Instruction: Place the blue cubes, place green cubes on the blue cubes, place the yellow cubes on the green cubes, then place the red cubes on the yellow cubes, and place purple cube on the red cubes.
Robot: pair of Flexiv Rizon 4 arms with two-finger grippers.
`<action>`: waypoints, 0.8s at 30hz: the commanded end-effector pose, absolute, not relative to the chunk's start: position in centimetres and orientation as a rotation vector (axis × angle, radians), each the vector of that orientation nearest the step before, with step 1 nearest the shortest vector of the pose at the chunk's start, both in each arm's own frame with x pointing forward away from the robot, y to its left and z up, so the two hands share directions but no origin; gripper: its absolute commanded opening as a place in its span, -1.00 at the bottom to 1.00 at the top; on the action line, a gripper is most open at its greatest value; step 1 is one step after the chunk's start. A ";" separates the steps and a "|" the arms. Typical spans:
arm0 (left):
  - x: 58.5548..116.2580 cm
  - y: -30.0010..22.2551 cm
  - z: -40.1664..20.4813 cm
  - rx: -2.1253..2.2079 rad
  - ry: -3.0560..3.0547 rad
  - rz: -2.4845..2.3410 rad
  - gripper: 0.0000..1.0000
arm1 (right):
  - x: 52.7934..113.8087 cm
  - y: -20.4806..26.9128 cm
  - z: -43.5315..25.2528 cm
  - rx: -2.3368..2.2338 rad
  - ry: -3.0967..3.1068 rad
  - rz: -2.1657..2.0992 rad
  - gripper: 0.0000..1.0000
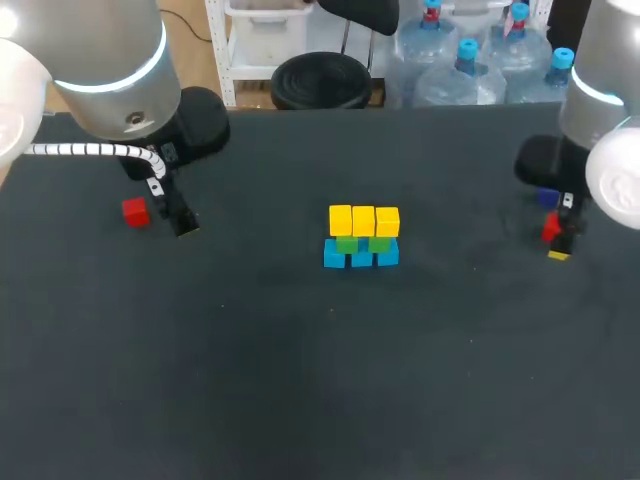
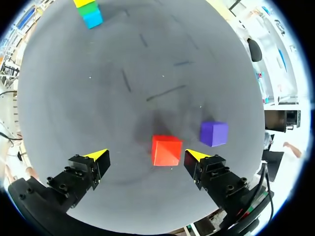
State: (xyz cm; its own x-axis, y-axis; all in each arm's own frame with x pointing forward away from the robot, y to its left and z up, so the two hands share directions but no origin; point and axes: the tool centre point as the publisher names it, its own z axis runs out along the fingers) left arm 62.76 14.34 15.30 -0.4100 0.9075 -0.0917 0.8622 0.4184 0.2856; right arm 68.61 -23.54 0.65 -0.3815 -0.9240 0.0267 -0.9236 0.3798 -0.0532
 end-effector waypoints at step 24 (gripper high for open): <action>62.8 14.4 15.3 1.556 2.440 0.280 1.00 | 70.2 -24.1 -0.4 -1.682 2.636 -0.028 -0.44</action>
